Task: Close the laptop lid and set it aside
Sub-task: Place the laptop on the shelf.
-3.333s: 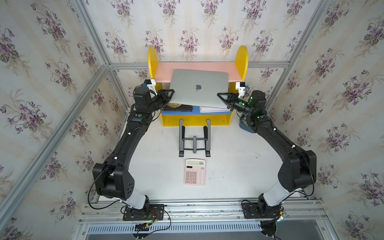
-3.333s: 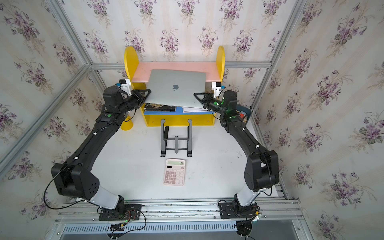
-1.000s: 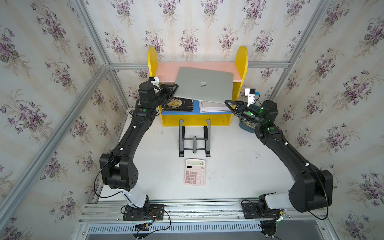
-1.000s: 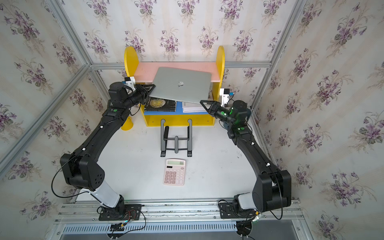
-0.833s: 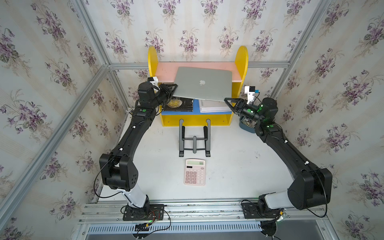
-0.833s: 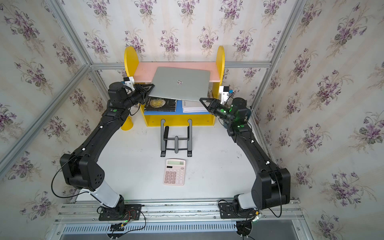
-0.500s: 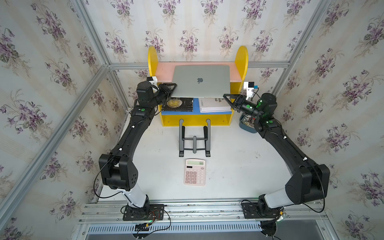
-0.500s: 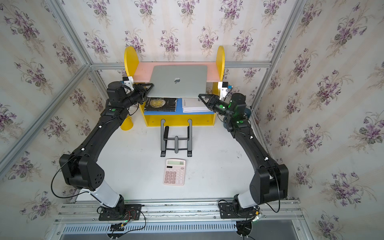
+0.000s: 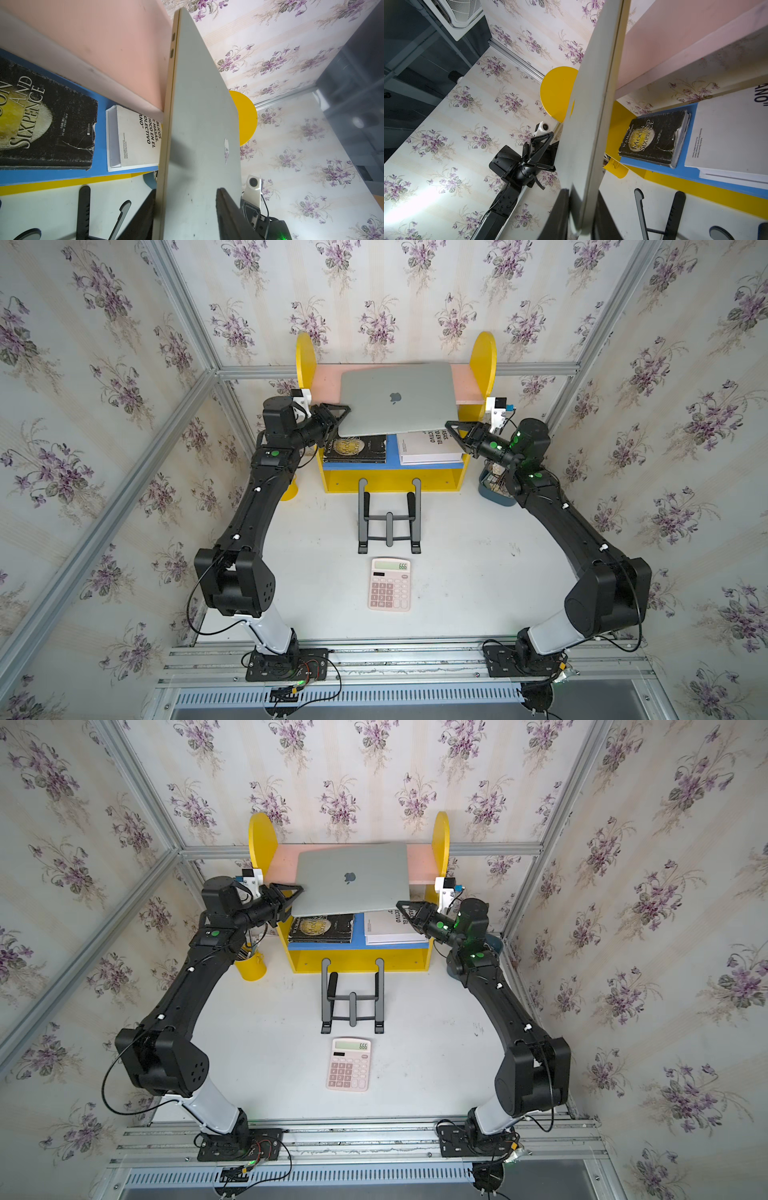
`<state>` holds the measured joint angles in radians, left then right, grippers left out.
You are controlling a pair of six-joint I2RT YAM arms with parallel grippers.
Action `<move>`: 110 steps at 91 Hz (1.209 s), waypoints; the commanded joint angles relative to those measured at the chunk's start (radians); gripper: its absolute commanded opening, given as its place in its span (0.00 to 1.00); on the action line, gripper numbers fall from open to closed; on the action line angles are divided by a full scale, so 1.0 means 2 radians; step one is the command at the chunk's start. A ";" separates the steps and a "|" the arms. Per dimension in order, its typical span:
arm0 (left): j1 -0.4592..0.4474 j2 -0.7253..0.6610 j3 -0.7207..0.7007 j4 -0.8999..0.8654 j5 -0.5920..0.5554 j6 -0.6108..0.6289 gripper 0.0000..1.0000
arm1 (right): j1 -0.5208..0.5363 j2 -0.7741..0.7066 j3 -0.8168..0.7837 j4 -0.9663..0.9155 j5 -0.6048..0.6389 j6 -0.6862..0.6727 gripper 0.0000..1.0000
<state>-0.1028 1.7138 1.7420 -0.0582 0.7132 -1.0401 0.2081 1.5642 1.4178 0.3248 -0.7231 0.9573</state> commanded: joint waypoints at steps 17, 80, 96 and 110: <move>0.001 -0.010 -0.020 0.007 0.040 0.029 0.45 | -0.001 0.009 0.014 0.027 0.030 -0.012 0.00; 0.002 0.042 0.105 -0.078 0.053 0.045 0.05 | -0.001 0.033 0.053 0.007 0.039 -0.002 0.00; 0.002 0.080 0.172 -0.114 0.046 0.045 0.08 | -0.001 0.056 0.091 -0.008 0.040 0.001 0.00; 0.002 0.112 0.224 -0.140 0.038 0.045 0.10 | -0.001 0.078 0.124 -0.023 0.042 0.001 0.00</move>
<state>-0.0956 1.9121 2.1330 -0.3199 0.8043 -1.0225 0.2016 1.7012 1.6226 0.2253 -0.6304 1.0527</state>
